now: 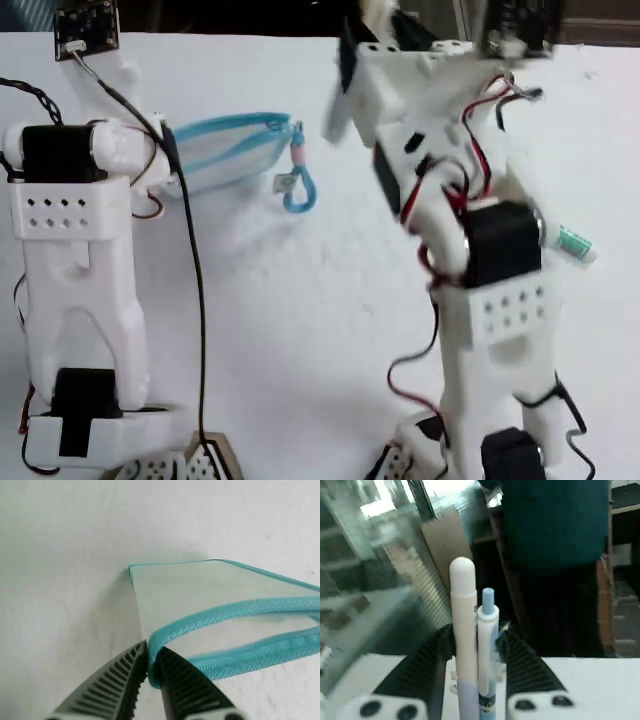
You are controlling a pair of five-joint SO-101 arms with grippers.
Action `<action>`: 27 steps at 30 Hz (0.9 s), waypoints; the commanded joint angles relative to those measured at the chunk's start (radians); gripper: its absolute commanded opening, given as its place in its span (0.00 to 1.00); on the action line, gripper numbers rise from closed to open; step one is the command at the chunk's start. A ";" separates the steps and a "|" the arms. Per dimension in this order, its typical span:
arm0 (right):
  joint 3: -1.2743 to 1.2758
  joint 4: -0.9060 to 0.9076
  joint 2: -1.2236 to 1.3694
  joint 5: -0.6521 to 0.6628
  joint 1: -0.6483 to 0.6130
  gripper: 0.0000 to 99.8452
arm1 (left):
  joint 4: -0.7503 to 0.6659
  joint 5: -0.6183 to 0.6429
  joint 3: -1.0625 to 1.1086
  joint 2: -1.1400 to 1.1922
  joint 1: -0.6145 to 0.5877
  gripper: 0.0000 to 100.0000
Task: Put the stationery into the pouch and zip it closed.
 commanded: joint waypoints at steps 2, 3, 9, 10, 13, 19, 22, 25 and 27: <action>-0.002 -0.130 -0.042 -0.167 -0.024 0.02 | -0.002 -0.003 -0.020 -0.005 -0.005 0.02; 0.029 -0.160 -0.045 -0.164 -0.028 0.02 | -0.002 -0.003 -0.020 -0.005 -0.005 0.02; 0.284 -0.288 -0.140 -0.114 -0.028 0.02 | -0.002 -0.003 -0.020 -0.005 -0.005 0.02; 0.328 -0.303 -0.188 -0.091 -0.028 0.02 | -0.002 -0.003 -0.020 -0.005 -0.005 0.02; 0.494 -0.348 -0.371 0.035 -0.028 0.02 | -0.002 -0.003 -0.020 -0.005 -0.005 0.02; 0.868 -0.372 -0.808 0.227 -0.021 0.02 | -0.002 -0.003 -0.020 -0.005 -0.005 0.02; 0.999 -0.380 -0.938 0.224 -0.021 0.02 | -0.002 -0.003 -0.018 -0.005 -0.001 0.02; 1.057 -0.456 -0.938 0.222 -0.027 0.02 | -0.003 -0.003 -0.017 -0.005 0.001 0.02; 1.066 -0.556 -0.888 0.222 -0.027 0.02 | -0.003 -0.003 -0.017 -0.005 0.001 0.02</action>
